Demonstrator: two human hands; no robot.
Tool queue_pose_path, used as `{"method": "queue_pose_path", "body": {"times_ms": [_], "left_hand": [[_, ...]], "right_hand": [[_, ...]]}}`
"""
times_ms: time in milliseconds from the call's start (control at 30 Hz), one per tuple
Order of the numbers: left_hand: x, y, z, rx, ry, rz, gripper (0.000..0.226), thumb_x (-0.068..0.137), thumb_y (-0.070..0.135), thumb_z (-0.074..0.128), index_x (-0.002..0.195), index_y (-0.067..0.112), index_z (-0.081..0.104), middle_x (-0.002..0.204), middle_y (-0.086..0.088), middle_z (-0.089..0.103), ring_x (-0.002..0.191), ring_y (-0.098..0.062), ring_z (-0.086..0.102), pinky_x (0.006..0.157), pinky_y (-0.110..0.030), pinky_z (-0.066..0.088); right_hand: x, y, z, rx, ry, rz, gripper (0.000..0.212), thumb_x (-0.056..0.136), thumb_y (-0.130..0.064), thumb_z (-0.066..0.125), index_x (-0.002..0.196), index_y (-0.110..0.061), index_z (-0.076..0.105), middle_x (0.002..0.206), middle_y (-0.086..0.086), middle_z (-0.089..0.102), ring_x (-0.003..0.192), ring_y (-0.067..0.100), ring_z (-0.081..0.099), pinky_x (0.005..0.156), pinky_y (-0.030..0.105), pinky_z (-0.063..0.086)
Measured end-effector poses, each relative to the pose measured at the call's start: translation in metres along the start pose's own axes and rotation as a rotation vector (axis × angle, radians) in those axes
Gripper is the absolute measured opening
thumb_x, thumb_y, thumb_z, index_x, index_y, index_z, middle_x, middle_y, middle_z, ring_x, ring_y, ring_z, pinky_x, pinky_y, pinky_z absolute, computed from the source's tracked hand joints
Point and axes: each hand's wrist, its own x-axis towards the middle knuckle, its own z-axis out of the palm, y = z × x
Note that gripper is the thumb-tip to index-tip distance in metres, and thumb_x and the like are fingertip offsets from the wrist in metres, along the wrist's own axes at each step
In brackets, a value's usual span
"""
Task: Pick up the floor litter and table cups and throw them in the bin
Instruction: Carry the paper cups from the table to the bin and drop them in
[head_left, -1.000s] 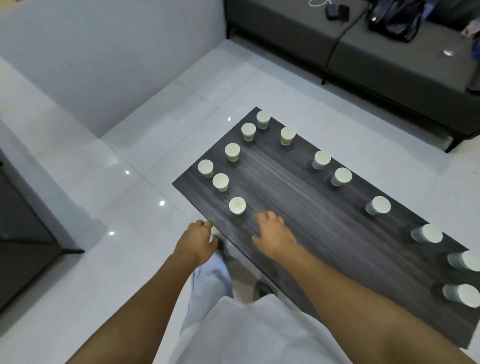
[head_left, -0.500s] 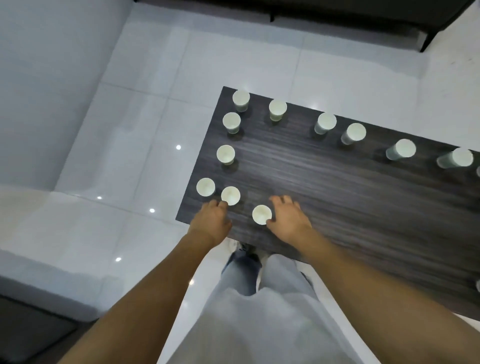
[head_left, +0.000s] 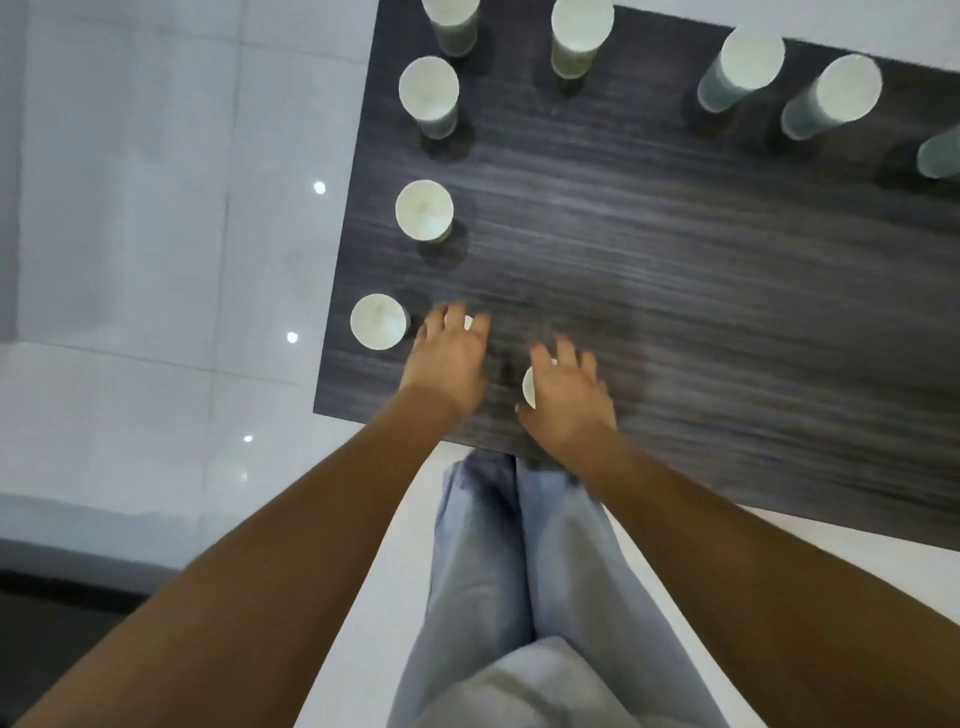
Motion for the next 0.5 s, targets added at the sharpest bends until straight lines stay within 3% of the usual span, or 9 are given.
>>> {"method": "queue_pose_path", "body": {"times_ms": [100,233,367,500], "left_hand": [[0.024,-0.002,0.024,0.077,-0.005,-0.02,0.062,0.088,0.022,0.062,0.142,0.015,0.031,0.152,-0.016,0.021,0.142,-0.034,0.016,0.116,-0.044,0.021],[0.032,-0.008,0.047,0.19,-0.034,-0.03,0.069,0.083,0.02,0.069,0.14,0.015,0.031,0.147,-0.016,0.027,0.137,-0.034,0.026,0.114,-0.044,0.027],[0.024,-0.007,0.051,0.152,-0.006,-0.015,0.062,0.083,0.014,0.065,0.137,0.015,0.034,0.138,-0.011,0.038,0.127,-0.03,0.037,0.101,-0.041,0.038],[0.007,0.005,0.034,0.119,-0.029,-0.011,0.059,0.085,0.018,0.064,0.136,0.015,0.036,0.137,-0.009,0.04,0.125,-0.028,0.038,0.1,-0.04,0.04]], "right_hand": [[0.021,0.004,0.022,-0.052,-0.015,-0.024,0.073,0.084,-0.027,0.069,0.143,-0.023,0.027,0.154,0.009,0.016,0.136,0.035,0.024,0.1,0.049,0.041],[0.031,0.017,0.04,-0.077,-0.008,-0.036,0.069,0.079,-0.013,0.07,0.136,-0.02,0.032,0.149,0.009,0.023,0.132,0.034,0.028,0.096,0.047,0.045],[0.027,0.031,0.04,-0.035,0.016,-0.036,0.062,0.077,-0.007,0.068,0.13,-0.017,0.036,0.139,0.01,0.032,0.125,0.031,0.034,0.088,0.041,0.05],[0.013,0.037,0.02,-0.007,0.027,-0.035,0.059,0.078,-0.005,0.067,0.128,-0.018,0.038,0.134,0.008,0.035,0.12,0.029,0.037,0.081,0.038,0.051]]}}
